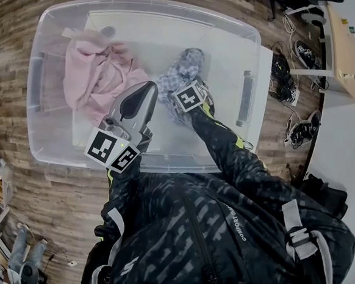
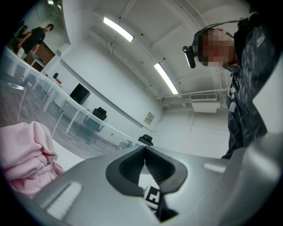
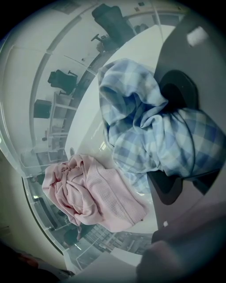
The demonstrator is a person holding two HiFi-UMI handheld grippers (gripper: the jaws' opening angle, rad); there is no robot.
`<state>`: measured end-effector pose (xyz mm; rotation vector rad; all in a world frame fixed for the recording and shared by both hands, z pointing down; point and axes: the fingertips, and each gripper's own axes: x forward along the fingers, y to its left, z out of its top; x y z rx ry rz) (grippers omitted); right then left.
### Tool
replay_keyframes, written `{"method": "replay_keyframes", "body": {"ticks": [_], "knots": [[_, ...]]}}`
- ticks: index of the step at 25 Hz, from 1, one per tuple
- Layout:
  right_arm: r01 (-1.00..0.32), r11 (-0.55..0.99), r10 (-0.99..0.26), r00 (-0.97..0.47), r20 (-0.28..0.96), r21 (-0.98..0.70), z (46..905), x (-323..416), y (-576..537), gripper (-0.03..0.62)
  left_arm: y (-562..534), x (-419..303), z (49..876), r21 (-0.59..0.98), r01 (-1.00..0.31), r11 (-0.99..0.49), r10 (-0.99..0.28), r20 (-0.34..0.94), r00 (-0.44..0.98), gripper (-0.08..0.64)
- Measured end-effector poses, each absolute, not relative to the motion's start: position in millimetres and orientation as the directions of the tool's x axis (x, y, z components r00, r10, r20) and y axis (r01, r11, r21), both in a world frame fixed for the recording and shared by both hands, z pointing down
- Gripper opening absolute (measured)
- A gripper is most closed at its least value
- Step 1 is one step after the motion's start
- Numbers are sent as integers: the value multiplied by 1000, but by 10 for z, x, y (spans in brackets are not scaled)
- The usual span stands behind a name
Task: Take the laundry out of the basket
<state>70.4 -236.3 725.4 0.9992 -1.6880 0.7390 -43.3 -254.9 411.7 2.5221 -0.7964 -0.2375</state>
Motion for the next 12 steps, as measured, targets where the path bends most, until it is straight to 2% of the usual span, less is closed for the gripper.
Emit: {"method": "replay_keyframes", "body": {"ticks": [7,12], "knots": [[-883,468,-295,-171,940,-14,7243,686,-2396,367,-2551,-398,4029,496,-483,-721,-572,-33,820,5],[-893,449,-335,-172,926,-4,7207,685,-2434,272,-2516,-377,3797,488,-464,-740,-565,-74,822,5]]}}
